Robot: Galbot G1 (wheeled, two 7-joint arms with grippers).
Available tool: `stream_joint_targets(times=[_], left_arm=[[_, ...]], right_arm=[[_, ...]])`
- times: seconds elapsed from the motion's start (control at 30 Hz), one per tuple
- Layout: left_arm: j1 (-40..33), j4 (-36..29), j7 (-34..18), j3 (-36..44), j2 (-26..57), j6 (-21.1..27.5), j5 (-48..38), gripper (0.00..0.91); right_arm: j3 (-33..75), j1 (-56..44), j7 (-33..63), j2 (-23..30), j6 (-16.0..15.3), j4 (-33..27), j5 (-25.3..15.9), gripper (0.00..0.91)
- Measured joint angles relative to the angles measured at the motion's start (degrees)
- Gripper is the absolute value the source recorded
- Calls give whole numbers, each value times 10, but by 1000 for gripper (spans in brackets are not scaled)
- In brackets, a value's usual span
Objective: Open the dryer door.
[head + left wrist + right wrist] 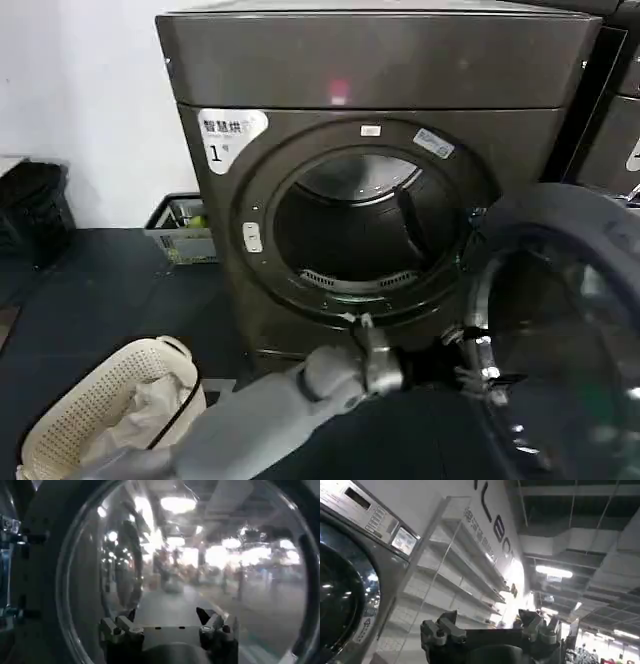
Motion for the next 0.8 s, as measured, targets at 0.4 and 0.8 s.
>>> stream_joint_targets(times=[0.4,0.8], left_arm=[[-32,56,-17,4,-60,-41,4,907],[-36,59,-142,-7,-50,-158,86,907]], right_arm=[[10,-6,-2,-6,6,-7,0,907],[32,-18,-8,-13,15,-18,1,907]])
